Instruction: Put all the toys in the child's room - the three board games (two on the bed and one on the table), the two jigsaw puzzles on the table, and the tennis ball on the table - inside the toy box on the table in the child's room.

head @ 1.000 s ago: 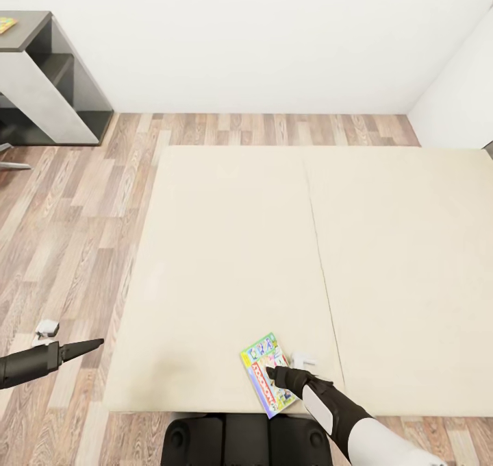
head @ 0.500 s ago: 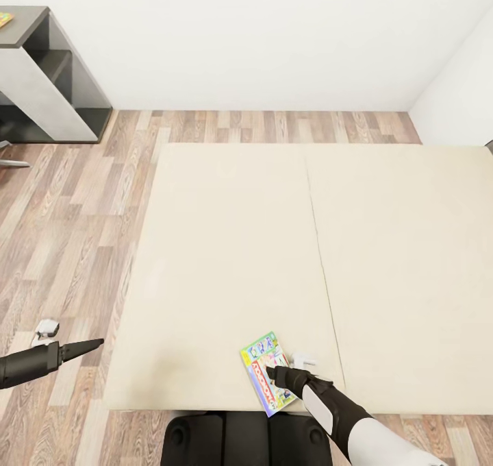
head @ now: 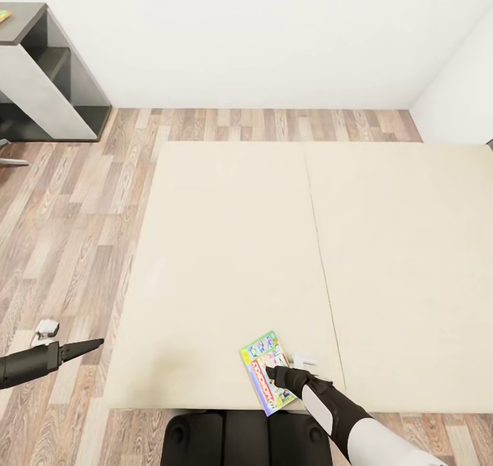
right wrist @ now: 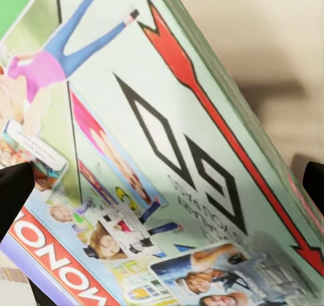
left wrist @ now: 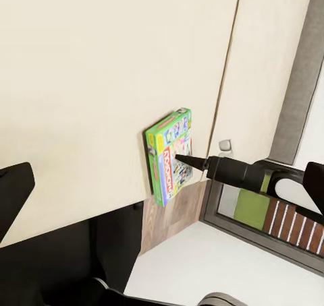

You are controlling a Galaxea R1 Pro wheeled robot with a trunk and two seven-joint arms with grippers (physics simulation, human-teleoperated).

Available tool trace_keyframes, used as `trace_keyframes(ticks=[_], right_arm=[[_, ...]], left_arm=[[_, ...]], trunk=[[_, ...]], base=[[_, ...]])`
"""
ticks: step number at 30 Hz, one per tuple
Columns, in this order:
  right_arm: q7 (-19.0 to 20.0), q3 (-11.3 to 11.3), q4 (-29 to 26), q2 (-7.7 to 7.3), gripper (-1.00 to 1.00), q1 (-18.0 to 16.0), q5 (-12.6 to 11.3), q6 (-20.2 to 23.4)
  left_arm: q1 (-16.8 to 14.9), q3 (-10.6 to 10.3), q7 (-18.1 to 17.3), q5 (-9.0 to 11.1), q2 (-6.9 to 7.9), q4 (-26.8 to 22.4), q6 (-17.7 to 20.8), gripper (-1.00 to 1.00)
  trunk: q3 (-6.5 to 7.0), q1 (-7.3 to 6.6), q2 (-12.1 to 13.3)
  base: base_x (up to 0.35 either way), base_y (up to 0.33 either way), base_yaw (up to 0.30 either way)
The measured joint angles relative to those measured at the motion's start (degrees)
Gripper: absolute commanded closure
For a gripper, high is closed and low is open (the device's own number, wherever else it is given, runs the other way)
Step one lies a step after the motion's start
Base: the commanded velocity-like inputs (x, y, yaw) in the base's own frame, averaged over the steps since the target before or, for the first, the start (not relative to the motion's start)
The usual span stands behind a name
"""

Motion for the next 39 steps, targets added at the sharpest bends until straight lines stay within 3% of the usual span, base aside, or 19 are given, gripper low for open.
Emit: trace_keyframes(ticks=[39], right_arm=[[-0.2,0.1,0.1,-0.03,-1.0,0.0,0.1,0.0]], left_arm=[[0.0,0.0,0.0,0.0,-0.07,0.0,0.0,-1.0]], trunk=[[-0.01,-0.01,0.0]], base=[[0.0,0.01,0.0]])
